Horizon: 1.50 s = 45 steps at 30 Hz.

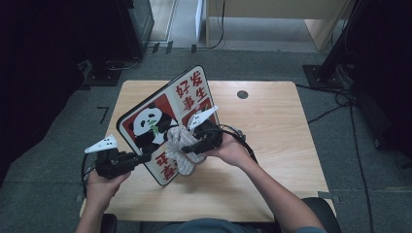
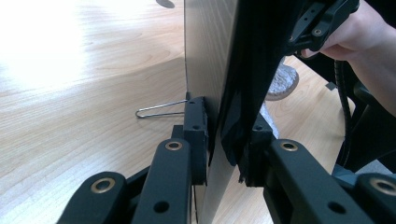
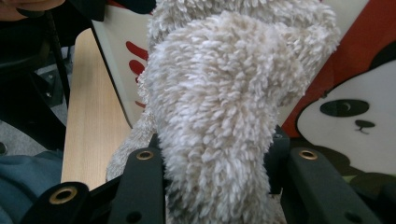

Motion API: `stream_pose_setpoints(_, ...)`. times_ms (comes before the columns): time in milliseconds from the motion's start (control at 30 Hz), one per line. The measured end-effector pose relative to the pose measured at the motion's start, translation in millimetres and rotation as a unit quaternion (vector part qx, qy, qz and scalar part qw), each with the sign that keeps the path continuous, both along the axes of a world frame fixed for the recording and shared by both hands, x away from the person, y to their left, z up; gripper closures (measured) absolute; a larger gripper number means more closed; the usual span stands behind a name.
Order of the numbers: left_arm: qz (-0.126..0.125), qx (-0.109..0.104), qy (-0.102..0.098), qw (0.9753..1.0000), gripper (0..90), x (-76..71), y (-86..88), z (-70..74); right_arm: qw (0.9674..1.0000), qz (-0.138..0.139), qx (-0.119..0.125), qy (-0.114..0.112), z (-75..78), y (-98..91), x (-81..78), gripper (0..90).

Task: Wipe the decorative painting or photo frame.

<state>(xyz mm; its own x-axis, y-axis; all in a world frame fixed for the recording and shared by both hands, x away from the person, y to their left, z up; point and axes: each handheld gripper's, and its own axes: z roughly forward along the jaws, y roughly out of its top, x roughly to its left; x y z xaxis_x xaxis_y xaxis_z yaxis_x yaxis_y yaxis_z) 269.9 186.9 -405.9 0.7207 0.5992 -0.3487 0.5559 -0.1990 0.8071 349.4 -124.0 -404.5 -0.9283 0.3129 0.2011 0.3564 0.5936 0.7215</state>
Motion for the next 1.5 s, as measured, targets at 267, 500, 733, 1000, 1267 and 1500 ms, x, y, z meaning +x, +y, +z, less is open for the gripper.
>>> stream_pose_setpoints(267,-0.001,-0.004,0.006,1.0,76.3,0.6,0.5,0.0,0.9999,-0.007,-0.007,0.01,-13.8,-3.2,-2.3,62.8)
stream_pose_setpoints(500,-0.003,-0.005,0.007,1.0,76.1,1.2,0.7,0.0,0.9995,-0.01,-0.017,0.023,-27.5,-6.2,-3.1,62.8)
stream_pose_setpoints(733,-0.005,-0.005,0.006,1.0,76.0,2.1,1.1,-0.2,0.9994,-0.013,-0.022,0.024,-37.3,-8.1,-5.2,62.7)
stream_pose_setpoints(1000,-0.011,-0.008,0.007,0.9999,75.4,3.5,1.8,-0.9,0.9985,-0.015,-0.036,0.038,-51.1,-9.0,-7.6,62.9)
stream_pose_setpoints(1267,-0.008,-0.007,0.005,0.9999,75.6,3.4,1.7,-1.1,0.9973,-0.012,-0.048,0.055,-58.5,-8.8,-7.0,63.1)
stream_pose_setpoints(1500,-0.007,-0.008,0.006,0.9999,75.5,3.1,1.6,-1.0,0.9975,0.0,-0.04,0.059,-47.5,-11.6,-5.6,63.5)
